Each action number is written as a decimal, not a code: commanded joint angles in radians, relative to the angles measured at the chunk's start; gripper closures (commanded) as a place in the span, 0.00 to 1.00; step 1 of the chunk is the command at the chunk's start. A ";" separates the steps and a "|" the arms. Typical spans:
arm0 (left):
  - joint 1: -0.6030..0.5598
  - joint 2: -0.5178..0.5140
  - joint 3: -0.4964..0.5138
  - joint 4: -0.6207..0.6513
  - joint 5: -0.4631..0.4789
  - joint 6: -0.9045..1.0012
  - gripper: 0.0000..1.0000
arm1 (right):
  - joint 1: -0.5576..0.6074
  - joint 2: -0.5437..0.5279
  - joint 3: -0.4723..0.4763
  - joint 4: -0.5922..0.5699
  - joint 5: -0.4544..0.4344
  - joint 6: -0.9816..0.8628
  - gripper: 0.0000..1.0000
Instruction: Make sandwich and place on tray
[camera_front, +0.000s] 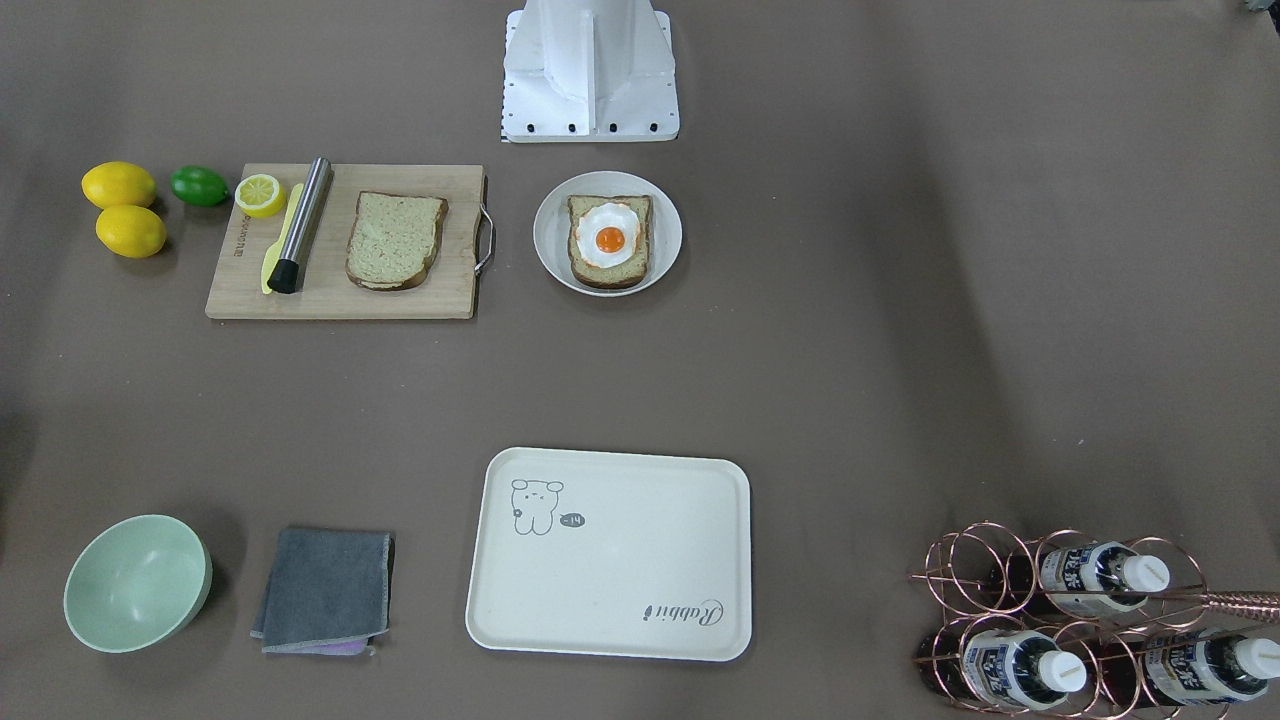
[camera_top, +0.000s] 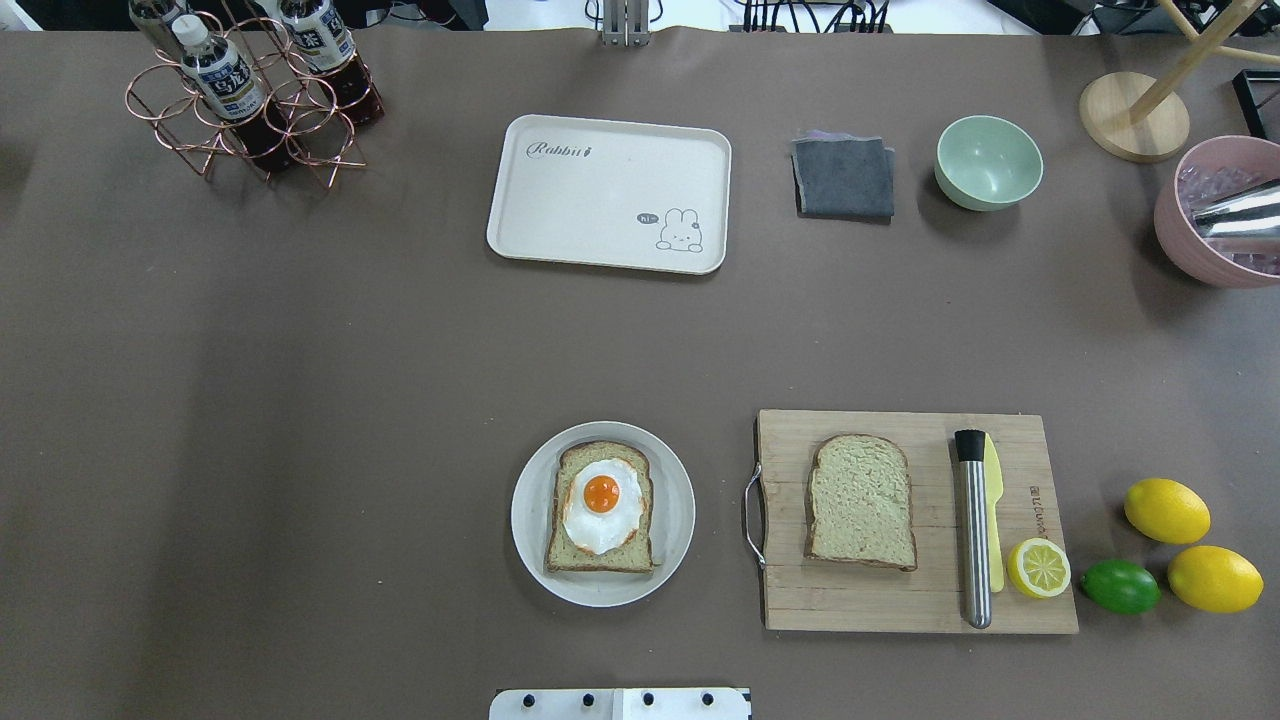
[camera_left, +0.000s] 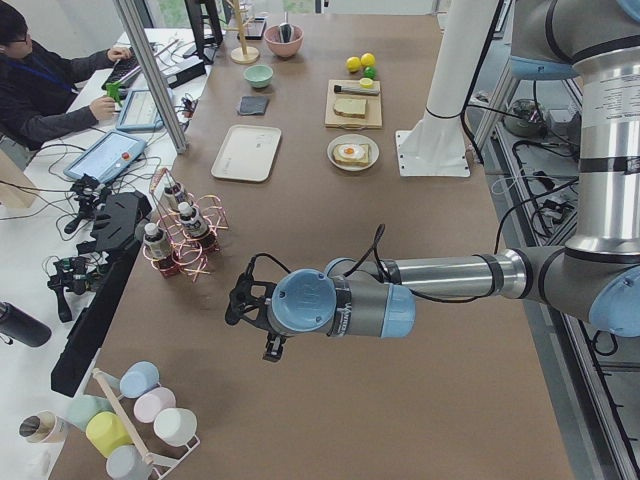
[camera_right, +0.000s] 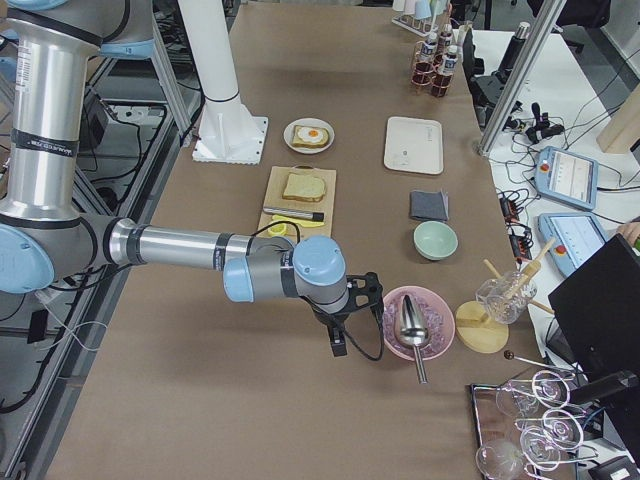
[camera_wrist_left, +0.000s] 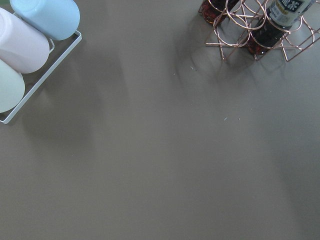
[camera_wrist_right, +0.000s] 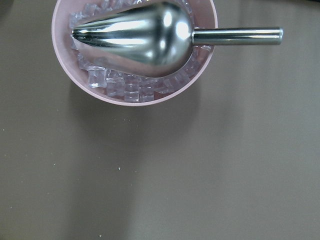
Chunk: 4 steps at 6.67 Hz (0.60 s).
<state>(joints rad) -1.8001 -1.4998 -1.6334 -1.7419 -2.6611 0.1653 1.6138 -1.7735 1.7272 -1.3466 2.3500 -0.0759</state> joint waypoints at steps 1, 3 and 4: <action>0.028 -0.030 0.003 -0.110 0.007 -0.148 0.01 | 0.000 -0.003 0.000 0.012 0.008 0.002 0.00; 0.109 -0.098 -0.020 -0.172 0.123 -0.301 0.01 | 0.000 -0.003 -0.004 0.014 0.006 0.008 0.00; 0.257 -0.106 -0.052 -0.248 0.332 -0.414 0.01 | 0.000 -0.003 -0.008 0.014 0.005 0.008 0.00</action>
<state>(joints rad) -1.6759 -1.5819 -1.6566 -1.9197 -2.5177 -0.1229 1.6137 -1.7763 1.7226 -1.3339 2.3561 -0.0685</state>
